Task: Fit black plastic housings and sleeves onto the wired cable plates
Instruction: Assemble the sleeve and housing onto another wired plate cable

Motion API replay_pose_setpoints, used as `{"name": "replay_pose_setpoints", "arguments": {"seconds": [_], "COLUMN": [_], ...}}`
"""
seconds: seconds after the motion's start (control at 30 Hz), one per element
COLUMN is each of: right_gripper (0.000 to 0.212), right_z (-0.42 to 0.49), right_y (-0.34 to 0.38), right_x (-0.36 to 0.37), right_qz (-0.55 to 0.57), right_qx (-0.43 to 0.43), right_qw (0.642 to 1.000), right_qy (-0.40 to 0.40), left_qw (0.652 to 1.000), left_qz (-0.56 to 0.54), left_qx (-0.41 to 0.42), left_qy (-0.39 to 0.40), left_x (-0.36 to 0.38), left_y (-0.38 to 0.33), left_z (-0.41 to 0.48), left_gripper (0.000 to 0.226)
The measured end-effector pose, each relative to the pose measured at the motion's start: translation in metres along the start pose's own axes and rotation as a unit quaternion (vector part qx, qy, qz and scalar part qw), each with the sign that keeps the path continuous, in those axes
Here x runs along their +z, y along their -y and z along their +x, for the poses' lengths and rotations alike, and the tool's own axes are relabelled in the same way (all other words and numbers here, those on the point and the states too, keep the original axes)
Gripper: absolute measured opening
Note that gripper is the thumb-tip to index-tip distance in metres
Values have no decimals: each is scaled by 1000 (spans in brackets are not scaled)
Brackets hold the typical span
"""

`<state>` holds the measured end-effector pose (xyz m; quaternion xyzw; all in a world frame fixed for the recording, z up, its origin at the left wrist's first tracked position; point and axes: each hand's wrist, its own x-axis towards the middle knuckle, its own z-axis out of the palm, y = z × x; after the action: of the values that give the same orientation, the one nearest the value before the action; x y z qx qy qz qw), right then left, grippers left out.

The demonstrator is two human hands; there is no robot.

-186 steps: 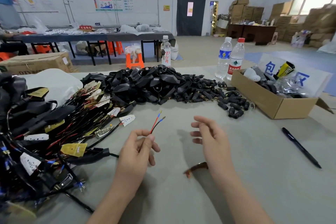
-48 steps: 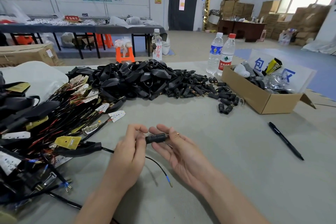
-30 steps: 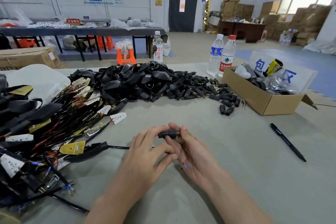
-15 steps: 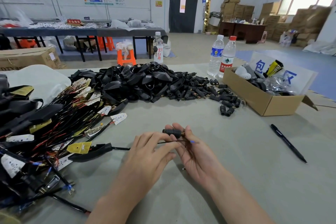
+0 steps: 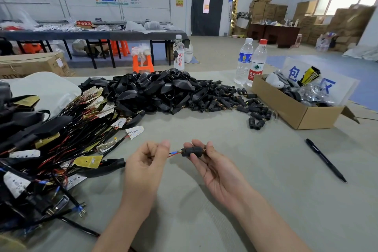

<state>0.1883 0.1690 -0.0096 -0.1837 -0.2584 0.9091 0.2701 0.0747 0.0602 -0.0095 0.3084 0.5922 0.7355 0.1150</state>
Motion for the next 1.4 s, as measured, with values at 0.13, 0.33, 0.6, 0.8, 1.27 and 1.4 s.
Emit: {"name": "replay_pose_setpoints", "arguments": {"seconds": [0.13, 0.33, 0.6, 0.8, 1.27, 1.4], "right_gripper": [36, 35, 36, 37, 34, 34], "right_z": [0, -1, -2, -4, -9, -7], "right_y": [1, -2, -6, -6, -7, -3], "right_x": [-1, 0, 2, 4, 6, 5], "right_qz": [9, 14, 17, -13, -70, -39], "right_qx": [11, 20, 31, 2, -72, -65], "right_qw": [1000, 1000, 999, 999, 993, 996], "right_qy": [-3, 10, 20, 33, 61, 49], "left_qw": [999, 999, 999, 999, 1000, 1000], "left_qz": [-27, -2, 9, 16, -16, -10], "left_qx": [-38, -35, -36, -35, -5, 9], "left_qy": [-17, -12, 0, -2, 15, 21], "left_x": [-6, -4, -4, -4, 0, -2], "left_y": [6, 6, 8, 6, 0, 2], "left_z": [6, 2, 1, 1, -5, -4], "left_gripper": [42, 42, 42, 41, 36, 33]}}
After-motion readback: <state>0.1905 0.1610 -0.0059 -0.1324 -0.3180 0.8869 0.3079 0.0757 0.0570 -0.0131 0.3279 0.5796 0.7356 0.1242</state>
